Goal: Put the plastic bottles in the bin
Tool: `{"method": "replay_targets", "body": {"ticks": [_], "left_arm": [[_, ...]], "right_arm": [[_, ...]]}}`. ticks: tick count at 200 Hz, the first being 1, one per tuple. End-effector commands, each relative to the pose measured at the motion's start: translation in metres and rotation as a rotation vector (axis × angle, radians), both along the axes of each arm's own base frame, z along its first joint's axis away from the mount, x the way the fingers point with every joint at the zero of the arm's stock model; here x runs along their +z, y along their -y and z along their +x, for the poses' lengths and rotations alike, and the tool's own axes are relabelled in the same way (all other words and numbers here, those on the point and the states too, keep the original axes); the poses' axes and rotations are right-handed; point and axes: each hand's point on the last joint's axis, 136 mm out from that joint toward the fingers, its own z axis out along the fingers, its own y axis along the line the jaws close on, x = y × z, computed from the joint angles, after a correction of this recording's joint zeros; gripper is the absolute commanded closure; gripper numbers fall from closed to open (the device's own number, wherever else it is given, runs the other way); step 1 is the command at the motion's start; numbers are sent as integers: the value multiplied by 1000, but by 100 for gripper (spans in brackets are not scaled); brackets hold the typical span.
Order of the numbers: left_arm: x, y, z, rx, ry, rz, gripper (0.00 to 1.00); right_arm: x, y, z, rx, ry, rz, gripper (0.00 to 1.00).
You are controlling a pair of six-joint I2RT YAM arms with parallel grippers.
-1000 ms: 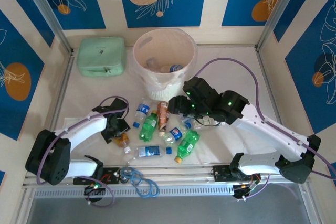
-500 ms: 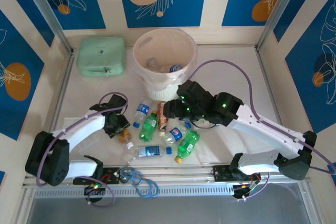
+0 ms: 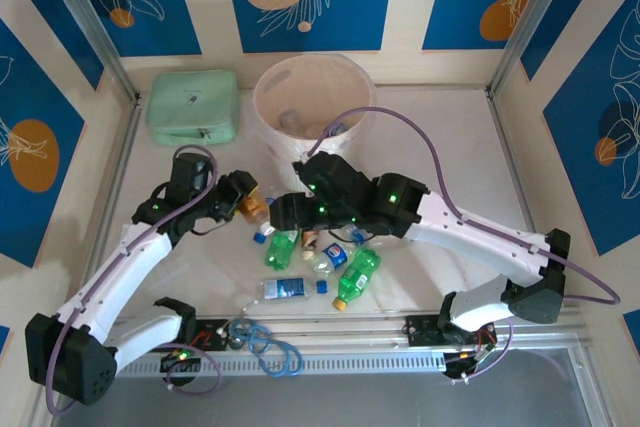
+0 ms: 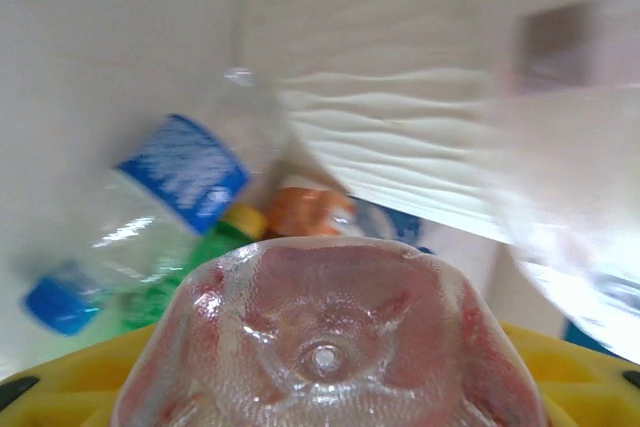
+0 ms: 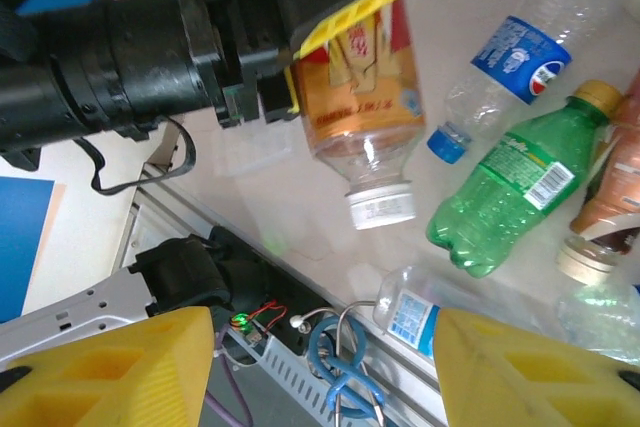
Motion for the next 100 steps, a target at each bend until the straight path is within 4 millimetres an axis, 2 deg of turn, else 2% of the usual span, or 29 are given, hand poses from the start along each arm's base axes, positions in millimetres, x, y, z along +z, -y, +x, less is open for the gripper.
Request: {"method": "replay_targets", "body": {"ticks": [1,23,50,100], "left_arm": [[53,19,9,-59,120,-161,44],[72,23,11,-70,176,-215,43],[88,30,13,-91,230,-296,44],[110,40,15,-121,296,-420,44]], "right_arm": [[10,-15,-10,70,0,38,43],[5,-12,-6,37,-23,38,45],[-4,1,6,-30,-105,59,46],[4,1,8,15,-203,227,45]]}}
